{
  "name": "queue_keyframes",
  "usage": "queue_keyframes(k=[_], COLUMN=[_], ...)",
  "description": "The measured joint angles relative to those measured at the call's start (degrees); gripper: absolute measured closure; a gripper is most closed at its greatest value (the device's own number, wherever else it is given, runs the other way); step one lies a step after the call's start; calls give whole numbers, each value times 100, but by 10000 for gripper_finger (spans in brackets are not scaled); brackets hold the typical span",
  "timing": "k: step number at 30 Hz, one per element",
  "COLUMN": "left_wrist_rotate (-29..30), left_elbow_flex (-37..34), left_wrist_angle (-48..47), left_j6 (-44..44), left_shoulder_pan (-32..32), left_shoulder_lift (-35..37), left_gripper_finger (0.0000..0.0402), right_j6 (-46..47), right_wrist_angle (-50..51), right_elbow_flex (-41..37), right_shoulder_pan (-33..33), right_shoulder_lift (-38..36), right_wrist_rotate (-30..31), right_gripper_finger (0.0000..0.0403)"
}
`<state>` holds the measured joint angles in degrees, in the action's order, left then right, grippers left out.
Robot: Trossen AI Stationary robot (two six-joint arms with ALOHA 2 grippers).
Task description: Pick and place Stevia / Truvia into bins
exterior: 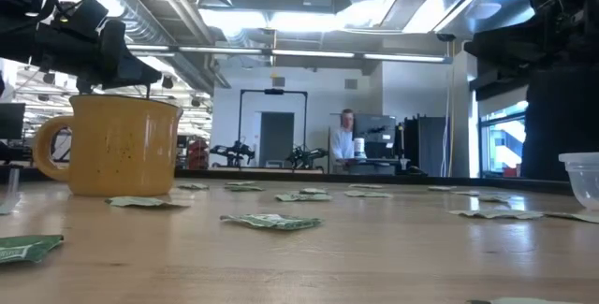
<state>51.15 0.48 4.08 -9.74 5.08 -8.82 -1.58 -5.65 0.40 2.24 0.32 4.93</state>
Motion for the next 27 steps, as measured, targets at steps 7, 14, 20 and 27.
queue_keyframes(k=[7, 14, 20, 27], left_wrist_rotate=[0, -1, 38, 62], left_elbow_flex=[0, 2, 0, -1], left_wrist_angle=[0, 2, 2, 2], left_j6=[2, 2, 2, 4], left_shoulder_pan=[1, 0, 0, 0], left_shoulder_lift=[0, 0, -2, 0], left_gripper_finger=[324, 324, 323, 321], right_j6=[199, 231, -31, 1158], right_wrist_angle=[-145, 66, 70, 1852], right_elbow_flex=[-1, 62, 790, 2500], right_shoulder_pan=[0, 0, 0, 123], right_shoulder_lift=[-2, 61, 833, 2930], right_wrist_rotate=[0, 406, 1149, 2284], right_gripper_finger=[263, 263, 263, 263])
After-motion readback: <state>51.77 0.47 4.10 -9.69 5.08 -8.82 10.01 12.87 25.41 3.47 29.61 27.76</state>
